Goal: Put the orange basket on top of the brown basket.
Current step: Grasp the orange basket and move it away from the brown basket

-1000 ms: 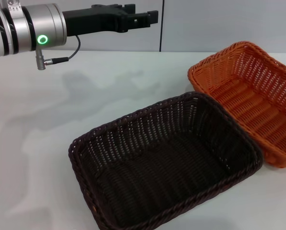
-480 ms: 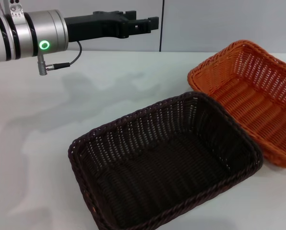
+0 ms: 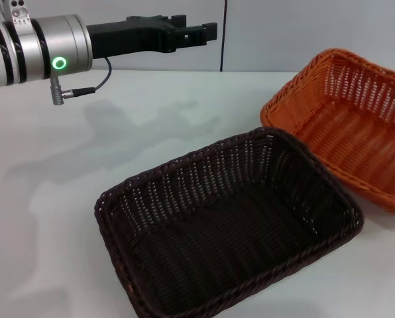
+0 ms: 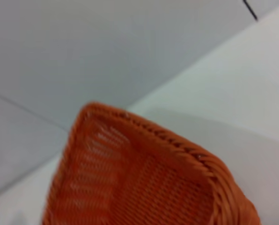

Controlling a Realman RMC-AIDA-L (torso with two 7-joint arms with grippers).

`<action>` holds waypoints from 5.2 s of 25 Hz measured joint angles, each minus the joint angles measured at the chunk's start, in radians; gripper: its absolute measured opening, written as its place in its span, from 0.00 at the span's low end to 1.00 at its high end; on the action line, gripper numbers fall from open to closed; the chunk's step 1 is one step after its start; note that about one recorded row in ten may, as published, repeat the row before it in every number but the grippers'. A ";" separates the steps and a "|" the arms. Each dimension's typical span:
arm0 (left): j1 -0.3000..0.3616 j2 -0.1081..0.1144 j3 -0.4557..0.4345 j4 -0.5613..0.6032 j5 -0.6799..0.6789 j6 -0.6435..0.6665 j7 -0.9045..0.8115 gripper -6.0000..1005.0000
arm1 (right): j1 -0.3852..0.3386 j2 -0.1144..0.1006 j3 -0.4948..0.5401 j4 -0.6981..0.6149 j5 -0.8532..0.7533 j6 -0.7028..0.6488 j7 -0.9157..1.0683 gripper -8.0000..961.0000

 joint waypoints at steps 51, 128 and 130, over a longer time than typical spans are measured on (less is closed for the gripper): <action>0.015 -0.001 -0.007 0.003 -0.041 0.027 0.000 0.81 | -0.128 0.070 0.051 -0.009 0.242 0.177 -0.240 0.06; -0.009 -0.001 0.025 0.056 -0.040 0.057 0.012 0.81 | 0.009 -0.036 0.105 0.042 -0.272 0.089 0.028 0.41; -0.011 -0.001 0.025 0.060 -0.040 0.058 0.012 0.81 | -0.001 -0.034 0.124 0.041 -0.267 0.104 0.020 0.37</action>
